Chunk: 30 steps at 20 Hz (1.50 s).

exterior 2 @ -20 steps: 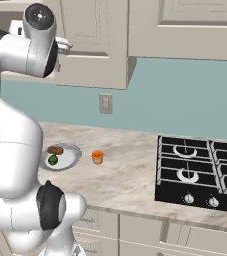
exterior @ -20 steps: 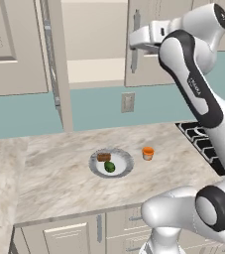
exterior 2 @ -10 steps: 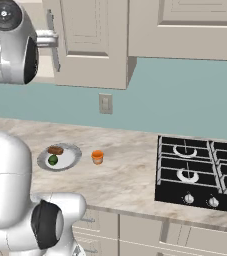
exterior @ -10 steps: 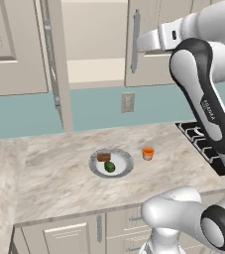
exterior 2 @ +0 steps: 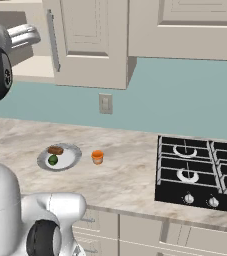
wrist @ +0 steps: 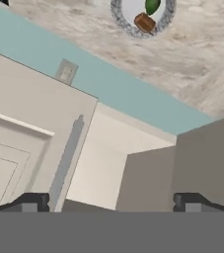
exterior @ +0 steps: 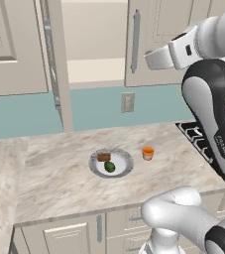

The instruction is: Pick the avocado and bread from the counter and place them on the plate. Then pick the jam from the cabinet and place it next to the plate. Lastly close the cabinet door.

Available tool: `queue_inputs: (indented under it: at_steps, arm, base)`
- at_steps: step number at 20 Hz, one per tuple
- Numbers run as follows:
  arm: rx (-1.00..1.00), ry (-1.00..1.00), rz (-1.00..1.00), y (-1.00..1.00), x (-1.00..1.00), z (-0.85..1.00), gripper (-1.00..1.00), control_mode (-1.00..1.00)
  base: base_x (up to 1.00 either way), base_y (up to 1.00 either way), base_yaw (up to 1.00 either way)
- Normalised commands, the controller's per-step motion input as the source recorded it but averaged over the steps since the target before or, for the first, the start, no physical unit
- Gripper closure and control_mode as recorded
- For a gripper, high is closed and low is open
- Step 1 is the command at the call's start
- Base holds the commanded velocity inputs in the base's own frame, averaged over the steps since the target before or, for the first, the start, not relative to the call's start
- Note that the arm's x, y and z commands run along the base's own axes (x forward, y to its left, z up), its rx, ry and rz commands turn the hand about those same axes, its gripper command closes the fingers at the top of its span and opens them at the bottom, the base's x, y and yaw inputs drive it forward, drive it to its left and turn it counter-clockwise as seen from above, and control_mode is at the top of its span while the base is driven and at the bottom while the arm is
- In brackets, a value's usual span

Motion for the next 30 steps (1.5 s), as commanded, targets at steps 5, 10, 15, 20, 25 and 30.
queue_inputs:
  at_steps: [5, 10, 15, 20, 25, 30]
  arm:
    - [-0.22, -0.12, 0.0, 0.0, -0.67, 0.0, -1.0, -1.0]
    - [-0.21, -0.08, 0.0, 0.0, -0.75, 0.0, -1.0, -1.0]
    - [-0.17, -0.05, 0.0, 0.0, -0.88, 0.02, -1.0, -1.0]
    - [-0.1, 0.0, 0.0, 0.02, -0.75, 0.0, -1.0, -1.0]
    - [-0.09, 0.0, 0.0, 0.32, -0.53, 0.0, -1.0, -1.0]
    - [-0.09, 0.0, 0.0, 0.54, -0.38, -0.06, -1.0, -1.0]
  base:
    - [0.0, 0.0, 0.0]
    - [0.0, 0.0, 0.0]
    - [0.0, 0.0, 0.0]
    - [0.0, 0.0, 0.0]
    - [0.0, 0.0, 0.0]
    - [0.0, 0.0, 0.0]
